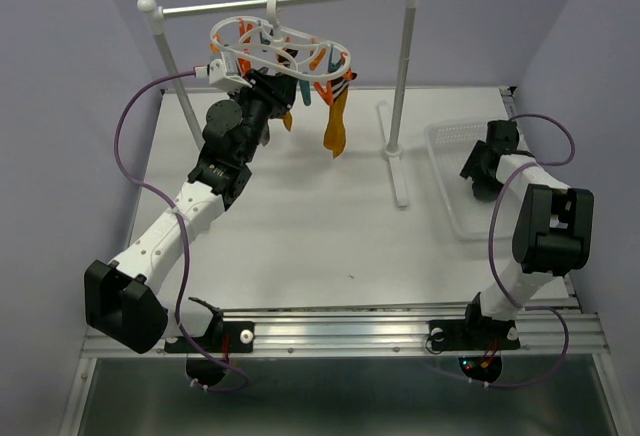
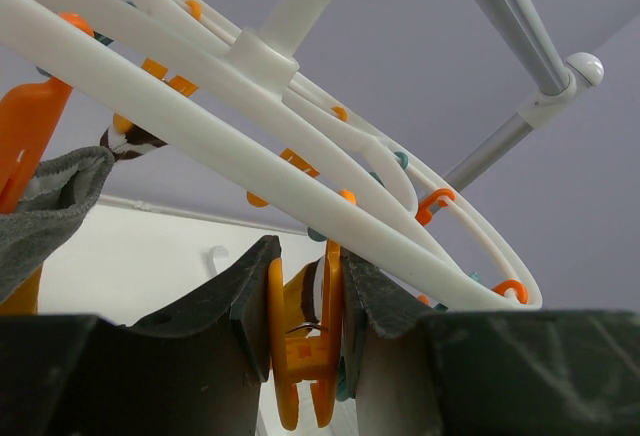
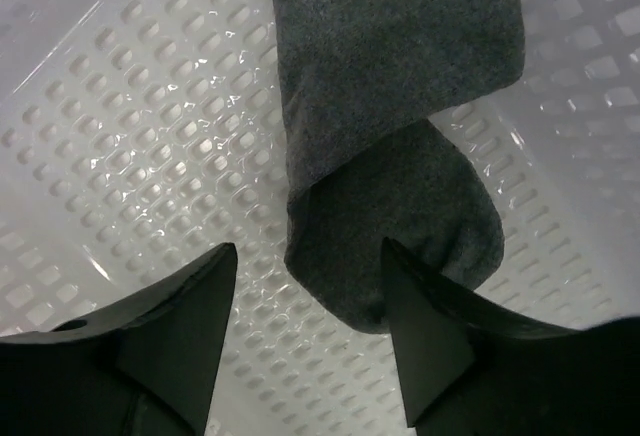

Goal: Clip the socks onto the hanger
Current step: Pick up the sock from the bin.

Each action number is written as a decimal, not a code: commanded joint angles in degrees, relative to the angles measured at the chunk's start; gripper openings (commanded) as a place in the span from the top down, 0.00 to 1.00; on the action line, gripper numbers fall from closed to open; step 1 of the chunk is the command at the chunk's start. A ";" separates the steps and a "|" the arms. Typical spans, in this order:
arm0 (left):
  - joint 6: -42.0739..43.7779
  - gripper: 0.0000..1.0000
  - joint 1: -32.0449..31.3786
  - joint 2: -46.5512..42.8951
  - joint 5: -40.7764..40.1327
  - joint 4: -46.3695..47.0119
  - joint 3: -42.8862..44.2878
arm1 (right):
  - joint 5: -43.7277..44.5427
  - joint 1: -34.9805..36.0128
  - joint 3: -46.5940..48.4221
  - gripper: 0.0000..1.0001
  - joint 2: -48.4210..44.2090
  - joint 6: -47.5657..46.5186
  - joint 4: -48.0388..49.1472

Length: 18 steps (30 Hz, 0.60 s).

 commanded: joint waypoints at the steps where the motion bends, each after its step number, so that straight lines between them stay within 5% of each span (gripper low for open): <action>1: -0.34 1.00 0.20 -1.68 -3.56 1.04 -0.52 | 2.60 0.01 0.59 0.47 0.94 1.06 6.29; 8: -0.25 1.00 0.11 -1.42 -3.38 0.95 -0.17 | 1.38 0.01 2.78 0.99 1.12 -0.96 8.49; 18: 0.01 1.00 0.20 -1.95 -3.47 1.04 -0.70 | -2.91 0.01 3.76 0.99 -7.57 0.00 4.80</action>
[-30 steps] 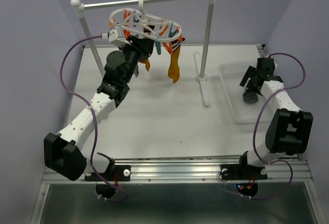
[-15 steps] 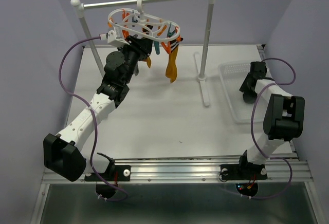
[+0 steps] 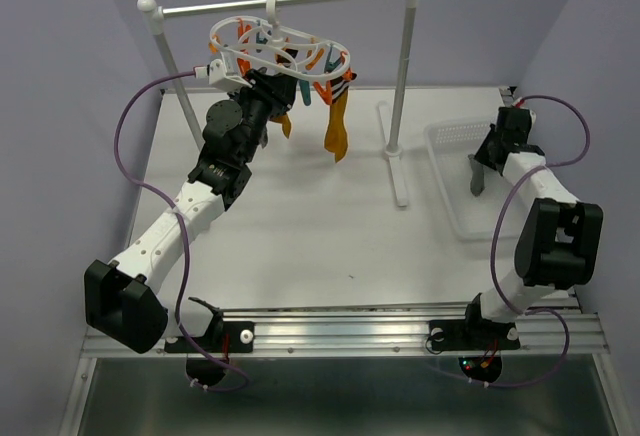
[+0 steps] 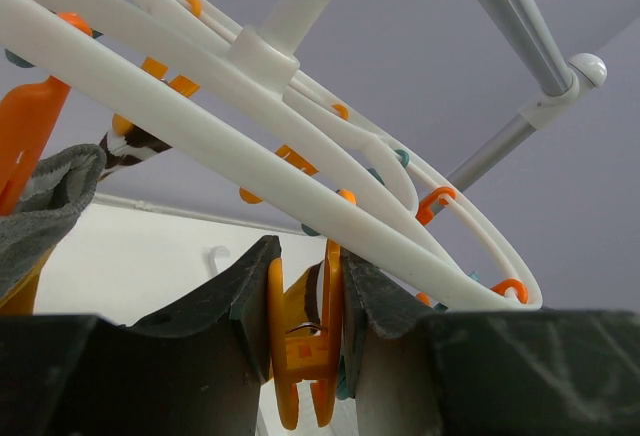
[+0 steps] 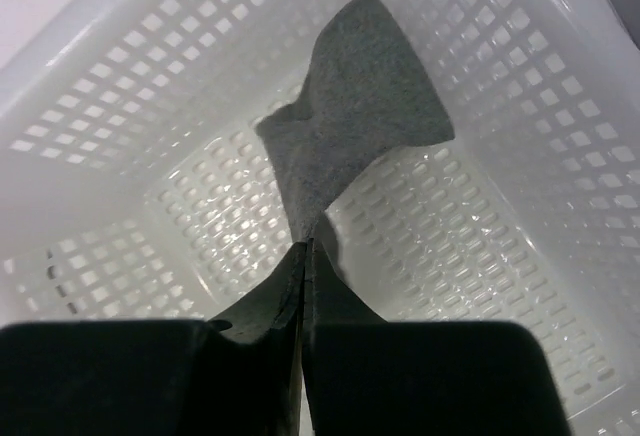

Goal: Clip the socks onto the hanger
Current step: Pick up the sock from the bin.

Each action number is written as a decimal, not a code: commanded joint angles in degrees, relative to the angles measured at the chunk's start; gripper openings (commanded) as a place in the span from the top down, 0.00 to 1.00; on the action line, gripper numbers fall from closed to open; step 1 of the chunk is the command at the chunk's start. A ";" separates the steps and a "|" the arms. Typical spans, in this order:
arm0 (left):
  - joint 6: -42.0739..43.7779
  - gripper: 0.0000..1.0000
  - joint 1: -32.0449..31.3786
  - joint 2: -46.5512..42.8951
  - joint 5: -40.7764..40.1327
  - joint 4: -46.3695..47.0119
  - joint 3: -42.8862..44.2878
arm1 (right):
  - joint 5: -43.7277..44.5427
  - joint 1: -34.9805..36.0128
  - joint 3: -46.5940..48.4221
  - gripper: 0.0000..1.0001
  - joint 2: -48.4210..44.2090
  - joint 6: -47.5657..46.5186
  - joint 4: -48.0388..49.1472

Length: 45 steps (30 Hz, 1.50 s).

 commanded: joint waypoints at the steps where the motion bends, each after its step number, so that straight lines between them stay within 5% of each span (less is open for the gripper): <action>1: 0.08 1.00 0.11 -1.95 -3.34 0.97 -0.61 | -3.73 0.03 1.00 0.99 -4.32 0.22 0.38; 7: 0.08 1.00 0.11 -1.95 -2.90 1.06 -0.52 | -13.07 0.03 3.02 0.99 -12.58 1.71 1.44; 17: 0.61 1.00 0.11 -2.39 -3.25 1.15 -0.79 | -9.28 -2.07 -0.84 0.99 -10.74 4.00 0.47; 25: 0.96 1.00 0.20 -3.09 -3.95 0.97 -1.05 | 0.63 -3.13 11.35 0.99 -12.15 0.40 -2.94; 30: 0.96 1.00 0.20 -3.79 -5.36 0.97 -1.84 | 6.88 -3.13 9.36 0.99 -16.70 0.66 -5.76; 45: 0.35 1.00 0.11 -3.09 -4.83 0.97 -2.28 | 3.37 -3.13 3.37 0.99 -23.15 7.95 -13.06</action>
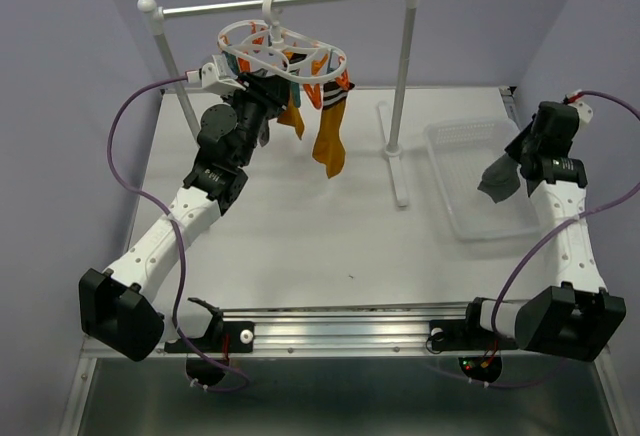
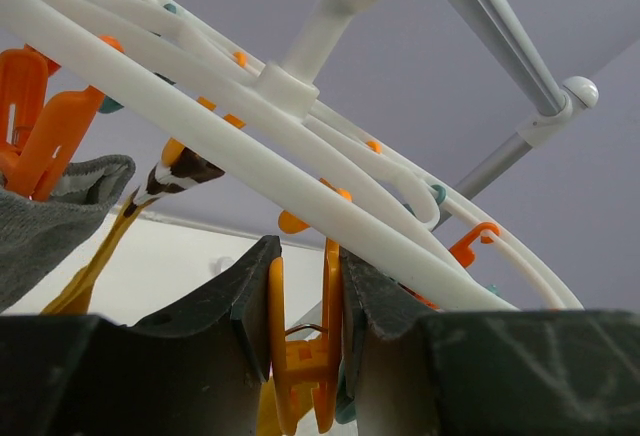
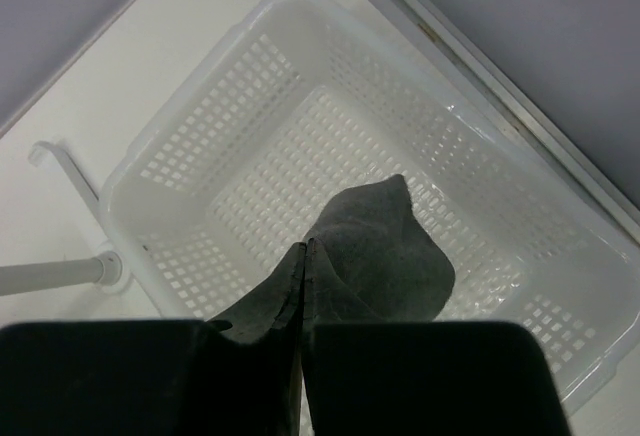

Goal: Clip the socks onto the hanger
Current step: Pick up the sock from the bin.

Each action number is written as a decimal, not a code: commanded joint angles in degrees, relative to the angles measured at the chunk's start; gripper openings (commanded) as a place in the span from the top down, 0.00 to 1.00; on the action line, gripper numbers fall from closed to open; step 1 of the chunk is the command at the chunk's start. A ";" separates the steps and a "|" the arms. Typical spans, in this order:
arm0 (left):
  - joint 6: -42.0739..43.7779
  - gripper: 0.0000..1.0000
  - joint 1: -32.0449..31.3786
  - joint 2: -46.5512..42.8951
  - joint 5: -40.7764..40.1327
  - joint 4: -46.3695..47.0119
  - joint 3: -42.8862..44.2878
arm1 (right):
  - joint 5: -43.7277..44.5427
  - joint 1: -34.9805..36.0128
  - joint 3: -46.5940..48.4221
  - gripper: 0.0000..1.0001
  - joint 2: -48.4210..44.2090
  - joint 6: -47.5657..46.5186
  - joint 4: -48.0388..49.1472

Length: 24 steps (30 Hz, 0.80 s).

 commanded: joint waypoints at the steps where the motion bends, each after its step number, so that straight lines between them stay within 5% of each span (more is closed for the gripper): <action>1: -0.33 1.00 0.20 -0.29 -2.56 0.97 -0.88 | -0.87 -0.27 0.97 0.99 3.45 2.07 0.60; 11: -1.92 1.00 0.20 2.96 -2.39 0.97 0.96 | -0.96 -0.27 11.04 0.98 27.10 4.54 8.43; 15: -1.83 1.00 0.02 3.05 -2.56 0.97 1.14 | 2.54 -0.27 20.10 0.81 36.16 0.85 7.11; 21: -1.65 1.00 0.11 2.87 -2.74 0.98 1.05 | 0.29 -0.27 26.19 0.69 39.69 -15.12 6.32; 22: -1.39 1.00 0.02 2.96 -2.65 0.97 1.14 | -4.08 -0.27 26.02 0.57 38.82 -23.42 6.75; 24: -0.95 1.00 0.11 3.05 -2.30 0.97 1.32 | -14.25 -0.27 24.62 0.50 36.71 -34.09 7.28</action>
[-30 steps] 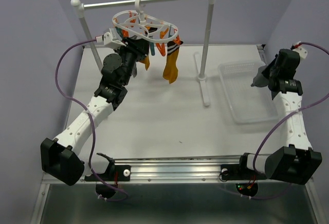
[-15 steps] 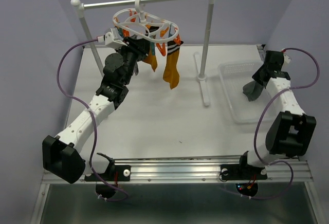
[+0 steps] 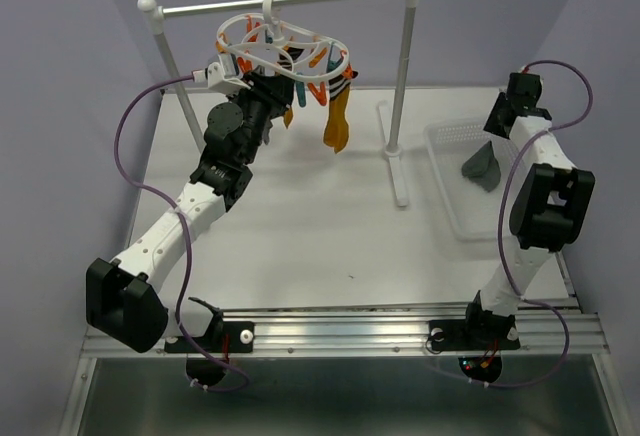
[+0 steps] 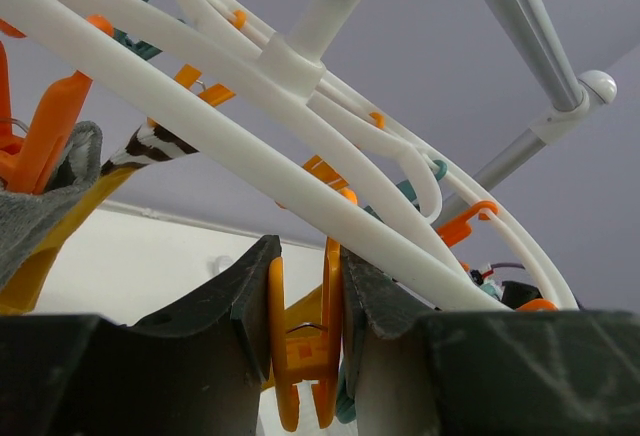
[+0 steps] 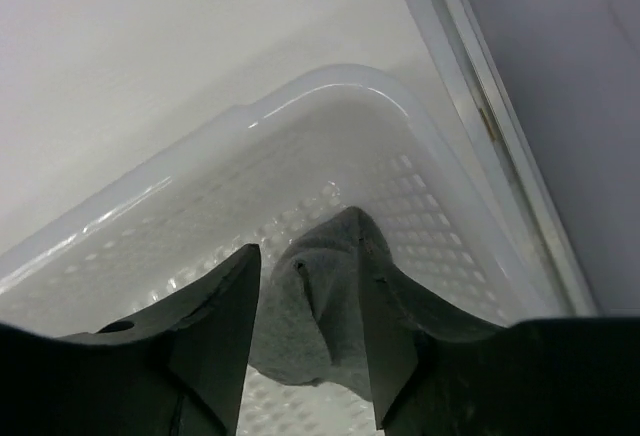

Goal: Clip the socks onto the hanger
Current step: Pick up the sock from the bin.

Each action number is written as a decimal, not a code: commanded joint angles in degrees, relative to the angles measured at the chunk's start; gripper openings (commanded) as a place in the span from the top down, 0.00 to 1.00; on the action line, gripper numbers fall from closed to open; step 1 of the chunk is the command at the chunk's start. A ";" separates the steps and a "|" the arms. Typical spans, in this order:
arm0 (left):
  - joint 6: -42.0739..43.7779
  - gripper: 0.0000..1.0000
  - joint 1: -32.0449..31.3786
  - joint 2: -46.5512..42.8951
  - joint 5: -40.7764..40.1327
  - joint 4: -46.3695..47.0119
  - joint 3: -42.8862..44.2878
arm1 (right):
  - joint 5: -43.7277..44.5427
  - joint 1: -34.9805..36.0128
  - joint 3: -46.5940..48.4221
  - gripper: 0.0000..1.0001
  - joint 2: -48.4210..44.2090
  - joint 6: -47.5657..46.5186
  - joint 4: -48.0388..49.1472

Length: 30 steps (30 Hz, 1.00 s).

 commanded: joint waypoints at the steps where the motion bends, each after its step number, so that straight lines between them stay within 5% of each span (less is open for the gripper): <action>1: 0.19 1.00 0.05 0.40 -2.06 -1.19 1.38 | -17.92 -0.27 -1.80 0.42 -5.96 -27.55 3.11; 2: 0.19 1.00 0.05 0.49 -2.06 -1.10 1.38 | -23.02 -0.27 -4.18 0.20 -7.80 -33.35 3.02; 5: 0.97 1.00 0.05 0.67 -1.79 -1.19 1.47 | -35.44 -0.27 -12.34 0.01 -16.67 -57.59 2.85; 9: 2.03 1.00 0.13 0.67 -1.27 -1.36 1.82 | -38.37 -0.27 -16.16 0.00 -22.76 -75.70 -2.49; 17: 3.00 1.00 0.05 1.90 0.31 -2.77 2.96 | -33.44 -3.08 -14.14 0.00 -18.12 -95.52 -23.68; 30: 3.70 1.00 -1.27 6.29 -0.12 -3.65 5.95 | -28.26 -7.38 -21.25 0.10 -10.11 -99.77 -23.18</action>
